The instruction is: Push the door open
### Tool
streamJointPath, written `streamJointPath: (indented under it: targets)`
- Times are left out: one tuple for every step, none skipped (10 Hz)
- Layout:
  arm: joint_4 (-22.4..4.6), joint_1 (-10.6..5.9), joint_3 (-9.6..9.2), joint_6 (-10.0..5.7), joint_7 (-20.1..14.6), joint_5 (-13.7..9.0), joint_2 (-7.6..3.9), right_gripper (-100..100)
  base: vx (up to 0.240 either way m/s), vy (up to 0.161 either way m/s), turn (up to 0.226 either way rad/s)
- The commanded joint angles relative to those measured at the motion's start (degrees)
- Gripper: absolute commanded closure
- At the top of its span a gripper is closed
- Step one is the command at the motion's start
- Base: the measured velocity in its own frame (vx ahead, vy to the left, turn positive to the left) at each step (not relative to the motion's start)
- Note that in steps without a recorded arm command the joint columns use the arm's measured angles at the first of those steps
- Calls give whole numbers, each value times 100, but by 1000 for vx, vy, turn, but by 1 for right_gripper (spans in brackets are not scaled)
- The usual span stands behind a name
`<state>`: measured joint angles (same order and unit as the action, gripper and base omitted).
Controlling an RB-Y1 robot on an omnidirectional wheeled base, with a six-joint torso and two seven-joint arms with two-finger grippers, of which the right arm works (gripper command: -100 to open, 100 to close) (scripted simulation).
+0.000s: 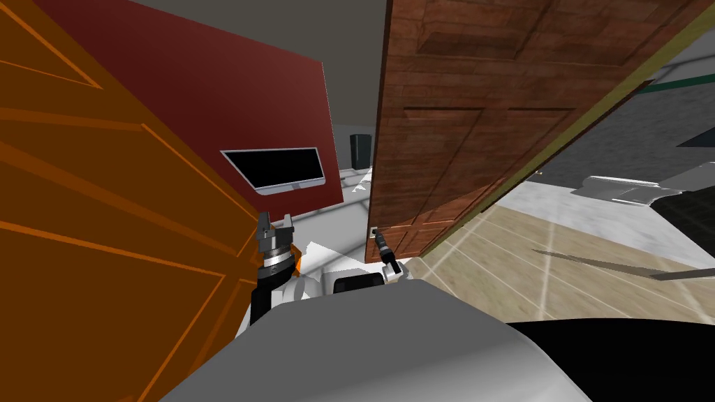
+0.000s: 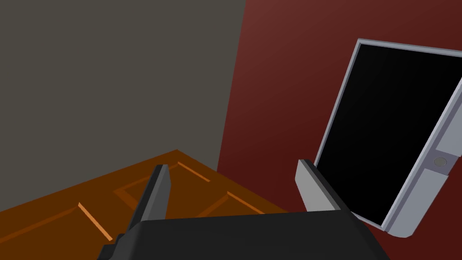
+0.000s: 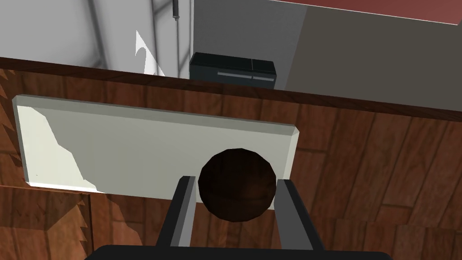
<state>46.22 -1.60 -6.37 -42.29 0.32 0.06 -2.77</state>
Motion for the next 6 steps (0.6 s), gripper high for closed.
streamJointPath:
  targets:
    - [-257, -130, 108, -156, -3, -49, -70, 100, 62, 0, 13]
    - [-261, -134, 141, -156, 7, -66, -84, 100, 44, 3, 0]
    - [-270, -142, 210, -155, 27, -100, -109, 100, 96, 34, -116]
    - [-279, -151, 284, -155, 49, -136, -131, 100, 161, 38, -142]
    - [-259, -139, 235, -126, 30, -138, -87, -100, -68, 68, -103]
    - [-250, -135, 240, -121, 28, -146, -83, -100, -239, 69, -55]
